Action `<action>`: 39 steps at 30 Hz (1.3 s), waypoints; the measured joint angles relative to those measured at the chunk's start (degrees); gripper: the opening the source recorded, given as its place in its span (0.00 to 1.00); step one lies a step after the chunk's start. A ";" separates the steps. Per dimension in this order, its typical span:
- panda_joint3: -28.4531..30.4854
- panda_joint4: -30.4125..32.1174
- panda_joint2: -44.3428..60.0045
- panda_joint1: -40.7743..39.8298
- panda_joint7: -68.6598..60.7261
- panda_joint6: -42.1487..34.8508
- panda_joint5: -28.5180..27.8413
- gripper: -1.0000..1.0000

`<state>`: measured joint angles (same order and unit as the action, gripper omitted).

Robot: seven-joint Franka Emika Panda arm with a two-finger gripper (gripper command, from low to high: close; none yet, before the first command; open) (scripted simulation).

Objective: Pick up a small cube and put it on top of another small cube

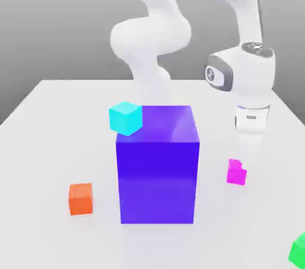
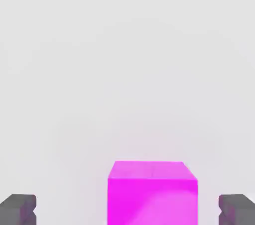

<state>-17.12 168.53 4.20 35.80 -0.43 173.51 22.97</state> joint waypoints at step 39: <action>2.55 1.39 -7.78 -2.05 11.93 -6.97 -15.73 0.00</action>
<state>-14.57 169.92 -3.58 33.75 11.50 166.54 7.24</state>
